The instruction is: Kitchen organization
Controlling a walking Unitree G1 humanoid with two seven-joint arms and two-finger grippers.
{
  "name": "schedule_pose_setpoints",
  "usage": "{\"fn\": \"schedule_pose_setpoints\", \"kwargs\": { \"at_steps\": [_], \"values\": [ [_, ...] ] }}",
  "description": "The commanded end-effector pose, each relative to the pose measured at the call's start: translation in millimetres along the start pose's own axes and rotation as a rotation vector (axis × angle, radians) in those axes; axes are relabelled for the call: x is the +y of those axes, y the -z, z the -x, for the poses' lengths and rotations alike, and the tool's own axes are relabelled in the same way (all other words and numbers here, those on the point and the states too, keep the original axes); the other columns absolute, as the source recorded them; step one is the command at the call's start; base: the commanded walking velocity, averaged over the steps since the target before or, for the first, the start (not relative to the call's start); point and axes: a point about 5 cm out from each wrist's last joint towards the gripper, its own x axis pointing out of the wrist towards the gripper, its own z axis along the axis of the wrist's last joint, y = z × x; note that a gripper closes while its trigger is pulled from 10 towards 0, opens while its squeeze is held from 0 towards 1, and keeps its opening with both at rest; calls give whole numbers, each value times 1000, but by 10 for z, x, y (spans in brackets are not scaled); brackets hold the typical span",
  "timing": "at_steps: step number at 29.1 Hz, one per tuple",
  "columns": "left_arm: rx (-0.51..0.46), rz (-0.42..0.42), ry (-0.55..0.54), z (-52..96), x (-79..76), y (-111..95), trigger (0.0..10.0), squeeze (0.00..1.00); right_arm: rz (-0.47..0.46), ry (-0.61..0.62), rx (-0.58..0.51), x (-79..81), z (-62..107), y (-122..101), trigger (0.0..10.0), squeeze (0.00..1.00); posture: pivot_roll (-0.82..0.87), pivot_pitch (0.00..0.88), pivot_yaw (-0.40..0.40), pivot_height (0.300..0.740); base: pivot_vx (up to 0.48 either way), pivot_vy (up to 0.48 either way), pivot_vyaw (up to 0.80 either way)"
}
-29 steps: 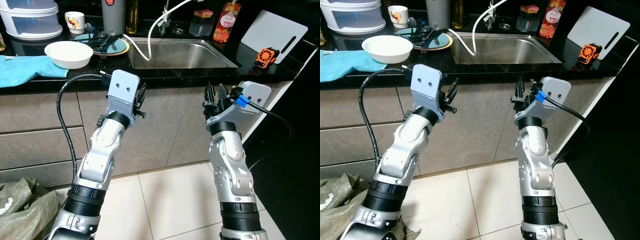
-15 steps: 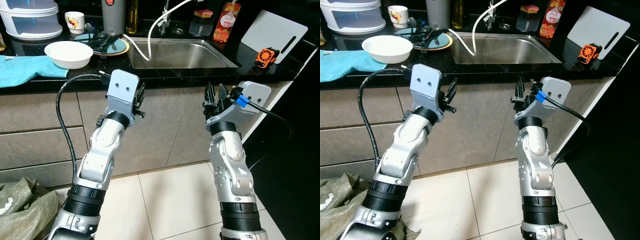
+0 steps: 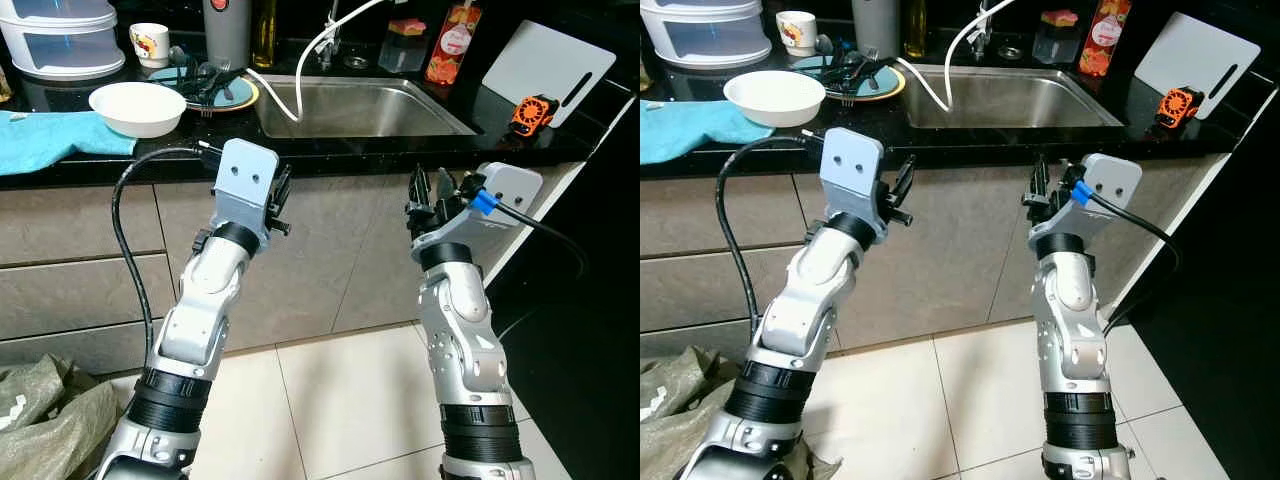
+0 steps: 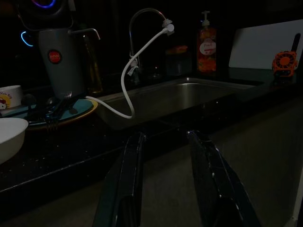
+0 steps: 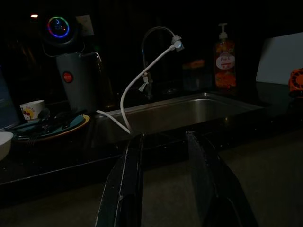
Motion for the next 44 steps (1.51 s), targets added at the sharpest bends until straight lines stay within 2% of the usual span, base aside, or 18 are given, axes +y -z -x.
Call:
{"fn": "schedule_pose_setpoints", "kwargs": {
  "at_steps": [1,5,22,44],
  "values": [
    [-18,-2,11,2,-28,-35,10000,0,1,11,9,-44,10,15,10000,0,239,15,-90,740,0,0,0],
    [-26,-1,20,4,-29,-40,10000,0,0,10,9,-42,11,15,10000,0,239,15,-90,740,61,0,0],
    [-29,-5,15,7,-11,-35,10000,0,-2,11,7,-37,8,16,10000,0,240,14,-88,740,399,0,0],
    [-31,1,3,-4,2,-38,10000,0,-2,8,4,-37,-4,11,10000,0,242,10,-89,740,466,0,0]
  ]
}}
